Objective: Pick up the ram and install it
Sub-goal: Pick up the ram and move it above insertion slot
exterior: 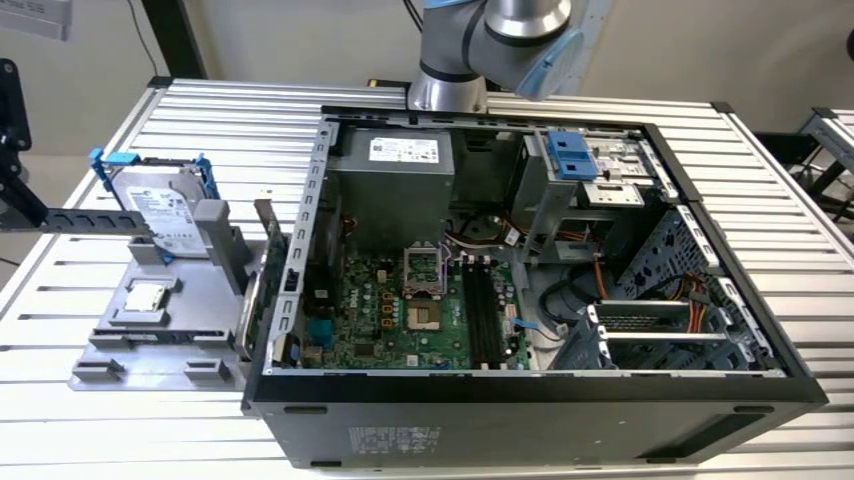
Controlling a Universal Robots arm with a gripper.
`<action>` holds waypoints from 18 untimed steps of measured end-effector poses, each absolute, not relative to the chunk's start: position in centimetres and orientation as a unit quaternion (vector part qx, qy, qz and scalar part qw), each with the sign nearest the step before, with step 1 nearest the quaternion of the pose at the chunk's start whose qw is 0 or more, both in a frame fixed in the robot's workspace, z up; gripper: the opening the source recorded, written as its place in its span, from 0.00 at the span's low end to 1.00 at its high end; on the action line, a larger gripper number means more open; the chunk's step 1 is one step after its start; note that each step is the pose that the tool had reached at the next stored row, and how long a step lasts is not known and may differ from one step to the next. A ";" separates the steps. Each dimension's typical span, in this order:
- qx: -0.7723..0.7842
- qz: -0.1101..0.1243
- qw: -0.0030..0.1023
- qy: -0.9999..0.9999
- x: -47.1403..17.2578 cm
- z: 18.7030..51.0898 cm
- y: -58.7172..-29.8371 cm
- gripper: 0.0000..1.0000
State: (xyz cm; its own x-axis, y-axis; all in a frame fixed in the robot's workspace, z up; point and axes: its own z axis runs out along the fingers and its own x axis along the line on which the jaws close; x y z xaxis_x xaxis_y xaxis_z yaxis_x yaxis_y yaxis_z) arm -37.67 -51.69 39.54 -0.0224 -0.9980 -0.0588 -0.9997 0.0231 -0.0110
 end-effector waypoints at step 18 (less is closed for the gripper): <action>-0.699 0.017 0.025 0.715 -32.8 39.5 -51.7 0.00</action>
State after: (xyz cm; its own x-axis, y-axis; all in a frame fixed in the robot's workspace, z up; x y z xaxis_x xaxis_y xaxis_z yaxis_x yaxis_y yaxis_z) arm -32.78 -51.69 39.54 -0.0224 -0.9980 -0.0588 -0.9997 0.0231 -0.0105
